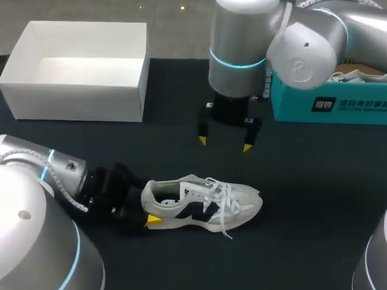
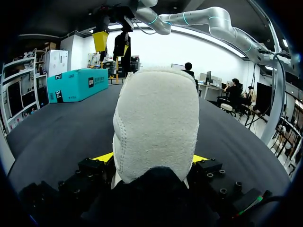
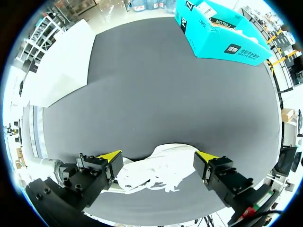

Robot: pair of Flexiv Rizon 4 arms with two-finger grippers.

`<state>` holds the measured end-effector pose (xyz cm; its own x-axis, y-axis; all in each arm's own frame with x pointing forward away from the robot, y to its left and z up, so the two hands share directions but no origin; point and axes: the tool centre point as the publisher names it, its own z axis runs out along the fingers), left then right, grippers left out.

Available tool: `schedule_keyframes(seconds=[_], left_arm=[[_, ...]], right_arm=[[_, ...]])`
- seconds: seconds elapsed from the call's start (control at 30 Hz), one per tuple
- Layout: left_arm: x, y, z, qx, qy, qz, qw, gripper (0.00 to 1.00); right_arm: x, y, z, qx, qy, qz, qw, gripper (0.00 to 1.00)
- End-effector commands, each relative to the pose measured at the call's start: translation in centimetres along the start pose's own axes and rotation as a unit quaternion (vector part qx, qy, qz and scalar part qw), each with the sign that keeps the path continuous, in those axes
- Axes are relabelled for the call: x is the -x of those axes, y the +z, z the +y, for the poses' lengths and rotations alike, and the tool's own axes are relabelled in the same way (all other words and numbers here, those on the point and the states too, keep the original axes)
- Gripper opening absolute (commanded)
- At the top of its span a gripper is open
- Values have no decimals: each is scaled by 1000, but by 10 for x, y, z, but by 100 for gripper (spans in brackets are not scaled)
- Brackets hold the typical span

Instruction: Take the shoe out of the shoebox, open the shoe tongue, remove and reinsert the insole, then place the shoe into the shoebox

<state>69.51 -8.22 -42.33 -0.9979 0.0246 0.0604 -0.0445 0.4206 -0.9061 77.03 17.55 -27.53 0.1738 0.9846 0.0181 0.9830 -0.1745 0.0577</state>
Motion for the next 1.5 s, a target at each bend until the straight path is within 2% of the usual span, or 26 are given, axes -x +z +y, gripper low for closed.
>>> schedule_keyframes(seconds=[0.03,0.2,0.7,0.83,1.0,1.3,1.5], left_arm=[[-1,2,1,0,0,-2,1000,0],[-1,2,1,0,0,-2,1000,0],[-1,2,1,0,0,-2,1000,0],[-1,2,1,0,0,-2,1000,0],[-1,2,1,0,0,-2,1000,0],[-1,2,1,0,0,-2,1000,0],[-1,2,1,0,0,-2,1000,0]], right_arm=[[-20,9,-22,-4,-1,-3,1000,100],[-29,19,-41,-10,3,16,1000,100],[-33,20,-42,-13,-2,14,1000,100],[-40,21,-50,-17,-6,-17,1000,100],[-47,23,-71,-17,9,-74,997,100],[-53,37,-100,-18,9,-83,996,100],[-62,49,-116,-33,15,-126,991,100]])
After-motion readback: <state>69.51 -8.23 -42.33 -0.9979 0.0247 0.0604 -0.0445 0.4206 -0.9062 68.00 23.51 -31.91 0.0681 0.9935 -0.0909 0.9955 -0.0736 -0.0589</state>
